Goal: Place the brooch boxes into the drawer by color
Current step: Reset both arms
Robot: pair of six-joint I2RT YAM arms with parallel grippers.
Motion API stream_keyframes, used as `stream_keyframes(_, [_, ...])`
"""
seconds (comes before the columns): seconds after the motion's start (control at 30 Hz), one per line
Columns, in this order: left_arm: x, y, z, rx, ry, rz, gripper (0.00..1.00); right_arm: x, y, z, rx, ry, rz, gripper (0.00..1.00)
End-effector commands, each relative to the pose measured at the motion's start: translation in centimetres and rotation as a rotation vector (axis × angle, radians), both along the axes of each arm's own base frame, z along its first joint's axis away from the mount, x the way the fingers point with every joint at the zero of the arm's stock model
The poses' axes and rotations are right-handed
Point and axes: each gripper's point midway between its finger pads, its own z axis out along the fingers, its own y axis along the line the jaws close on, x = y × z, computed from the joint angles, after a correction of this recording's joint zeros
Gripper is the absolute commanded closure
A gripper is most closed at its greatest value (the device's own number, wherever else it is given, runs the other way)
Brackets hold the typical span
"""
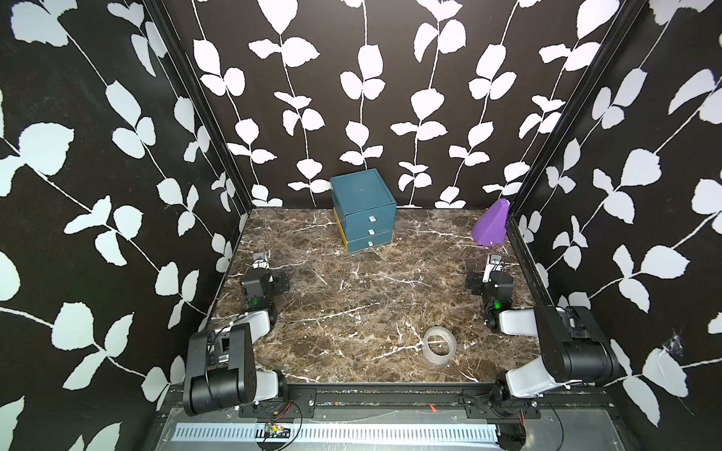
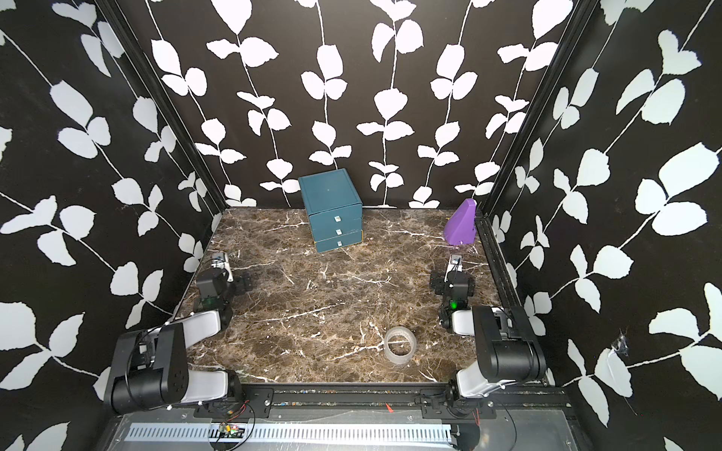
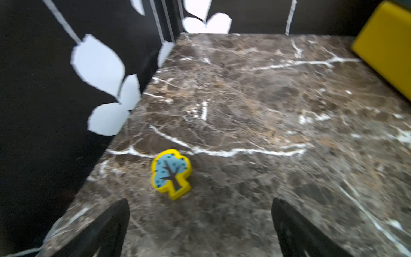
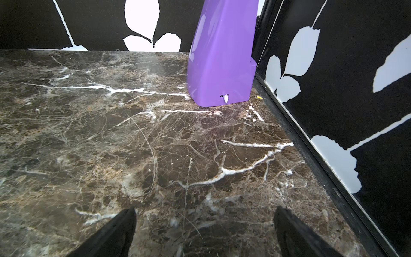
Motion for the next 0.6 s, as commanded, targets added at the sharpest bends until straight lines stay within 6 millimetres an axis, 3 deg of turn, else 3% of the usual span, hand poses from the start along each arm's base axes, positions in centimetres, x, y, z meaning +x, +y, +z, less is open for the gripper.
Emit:
stream_keyframes(0.0, [0.4,-1.0,1.4,-0.048,-0.065,-0.053,0.01,0.6,0.0,1.3,-0.006,-0.048,0.002,0.01])
stream_keyframes(0.2, [1.0,-3.4,2.0,-0.132,-0.124,-0.12,0.01,0.6,0.0,1.3,-0.006,-0.048,0.001,0.01])
stream_keyframes(0.4, [4.0,-4.9,0.8,-0.081,-0.075,-0.189,0.01,0.6,0.0,1.3,-0.006,-0.048,0.001,0.01])
stream_keyframes(0.57, [3.3,-6.5,0.9,0.021,-0.091,-0.204,0.01,0.6,0.0,1.3,-0.006,-0.048,0.002,0.01])
